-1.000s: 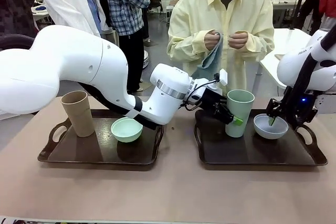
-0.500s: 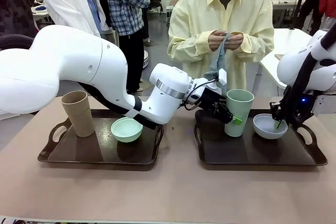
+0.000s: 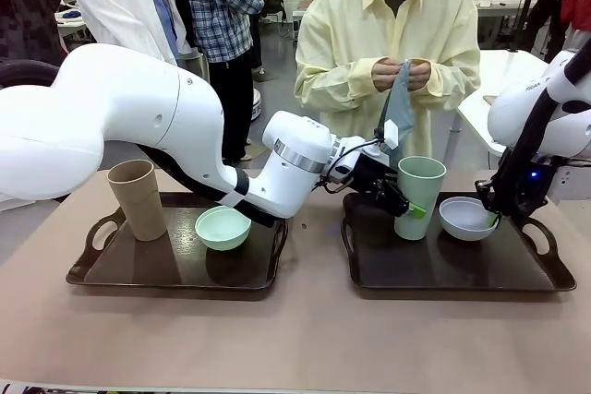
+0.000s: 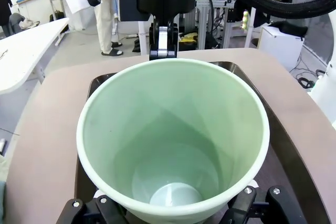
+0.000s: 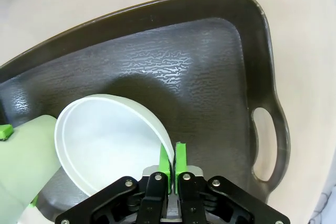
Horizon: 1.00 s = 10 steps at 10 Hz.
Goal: Set up a tray with a mat and arrange the tableware.
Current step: Pick up the Picnic Bowl and Reusable plastic cup from the Handle tray in front of the human's position and hold them in the air.
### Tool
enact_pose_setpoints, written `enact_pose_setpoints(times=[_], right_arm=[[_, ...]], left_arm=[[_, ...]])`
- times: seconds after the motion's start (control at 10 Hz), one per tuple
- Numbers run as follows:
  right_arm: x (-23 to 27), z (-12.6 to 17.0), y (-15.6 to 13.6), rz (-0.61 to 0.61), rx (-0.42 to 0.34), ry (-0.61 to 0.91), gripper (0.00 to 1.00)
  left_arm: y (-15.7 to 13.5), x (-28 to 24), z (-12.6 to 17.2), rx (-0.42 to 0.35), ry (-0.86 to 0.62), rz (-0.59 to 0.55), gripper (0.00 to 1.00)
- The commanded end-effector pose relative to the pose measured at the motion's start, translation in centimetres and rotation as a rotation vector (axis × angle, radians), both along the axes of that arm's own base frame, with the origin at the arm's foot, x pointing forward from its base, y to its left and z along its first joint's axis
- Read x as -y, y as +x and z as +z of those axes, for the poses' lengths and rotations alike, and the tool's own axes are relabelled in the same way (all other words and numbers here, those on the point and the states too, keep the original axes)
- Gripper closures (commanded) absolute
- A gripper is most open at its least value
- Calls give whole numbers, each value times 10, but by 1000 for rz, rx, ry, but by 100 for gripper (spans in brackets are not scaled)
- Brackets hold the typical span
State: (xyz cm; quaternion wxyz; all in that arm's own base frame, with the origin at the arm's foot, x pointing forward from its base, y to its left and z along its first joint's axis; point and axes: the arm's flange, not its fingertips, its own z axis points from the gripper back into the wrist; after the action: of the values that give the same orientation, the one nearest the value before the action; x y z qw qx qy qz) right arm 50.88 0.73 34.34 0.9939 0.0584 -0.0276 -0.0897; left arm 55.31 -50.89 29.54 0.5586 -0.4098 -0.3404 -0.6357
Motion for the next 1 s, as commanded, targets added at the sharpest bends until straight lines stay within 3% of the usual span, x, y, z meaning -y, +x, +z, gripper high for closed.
enact_pose_setpoints(times=[0.0,0.1,0.3,0.5,0.8,0.9], right_arm=[[4,0,4,13,1,39,100],[3,14,-3,40,-18,97,100],[6,90,-41,82,100,139,100],[8,149,-69,50,173,114,100],[9,225,-110,28,176,55,100],[6,241,-119,25,149,55,100]], left_arm=[[3,-1,10,-4,13,17,100],[-2,-7,21,2,14,32,100],[-21,-19,85,83,-29,48,100],[-41,-24,157,187,-34,83,100],[-82,-21,241,282,-47,113,100],[-91,-22,259,234,-52,127,100]])
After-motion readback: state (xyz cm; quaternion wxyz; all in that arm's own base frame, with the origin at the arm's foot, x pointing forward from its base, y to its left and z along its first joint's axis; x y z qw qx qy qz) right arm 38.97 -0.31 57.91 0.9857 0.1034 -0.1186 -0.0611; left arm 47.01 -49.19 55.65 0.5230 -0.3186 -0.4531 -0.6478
